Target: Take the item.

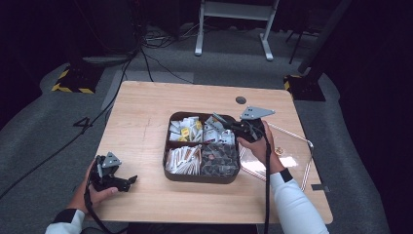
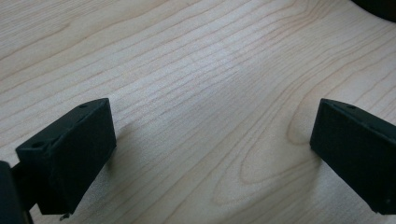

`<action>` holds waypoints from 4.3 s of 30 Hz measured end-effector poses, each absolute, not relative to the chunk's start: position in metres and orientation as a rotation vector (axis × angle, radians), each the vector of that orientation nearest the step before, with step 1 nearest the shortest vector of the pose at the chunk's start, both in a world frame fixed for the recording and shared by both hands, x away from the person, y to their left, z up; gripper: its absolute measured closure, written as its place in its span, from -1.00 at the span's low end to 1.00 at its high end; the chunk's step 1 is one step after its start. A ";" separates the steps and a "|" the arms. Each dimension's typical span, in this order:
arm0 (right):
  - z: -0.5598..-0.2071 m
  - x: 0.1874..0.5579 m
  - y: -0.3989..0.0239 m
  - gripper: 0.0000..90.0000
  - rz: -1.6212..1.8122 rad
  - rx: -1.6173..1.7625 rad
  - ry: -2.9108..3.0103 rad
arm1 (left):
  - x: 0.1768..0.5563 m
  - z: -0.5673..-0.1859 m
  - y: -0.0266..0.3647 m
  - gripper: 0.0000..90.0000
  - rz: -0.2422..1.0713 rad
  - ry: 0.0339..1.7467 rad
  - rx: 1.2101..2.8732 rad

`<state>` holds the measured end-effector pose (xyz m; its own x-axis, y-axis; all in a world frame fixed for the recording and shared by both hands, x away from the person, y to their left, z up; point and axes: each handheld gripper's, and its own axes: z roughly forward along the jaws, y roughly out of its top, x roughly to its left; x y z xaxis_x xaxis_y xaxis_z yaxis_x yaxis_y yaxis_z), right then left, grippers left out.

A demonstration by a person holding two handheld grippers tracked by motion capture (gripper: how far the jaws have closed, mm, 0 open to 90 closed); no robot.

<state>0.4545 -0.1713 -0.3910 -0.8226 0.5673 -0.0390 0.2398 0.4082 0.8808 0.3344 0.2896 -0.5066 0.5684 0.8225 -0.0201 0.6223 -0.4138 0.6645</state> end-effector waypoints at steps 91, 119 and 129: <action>-0.419 0.318 -0.123 1.00 1.406 0.163 2.710 | 0.336 -0.507 0.289 -1.00 0.407 1.160 2.166; -0.442 0.312 -0.122 0.86 1.300 0.186 2.826 | 0.337 -0.507 0.289 -1.00 0.405 1.155 2.170; -0.430 0.324 -0.137 0.56 1.311 0.304 2.697 | 0.338 -0.507 0.289 -1.00 0.408 1.153 2.172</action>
<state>0.3244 -0.1375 -0.4302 -0.9717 0.2348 -0.0265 0.1242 0.6031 0.7880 0.3375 0.2891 -0.5066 0.5677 0.8229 -0.0230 0.6251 -0.4128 0.6625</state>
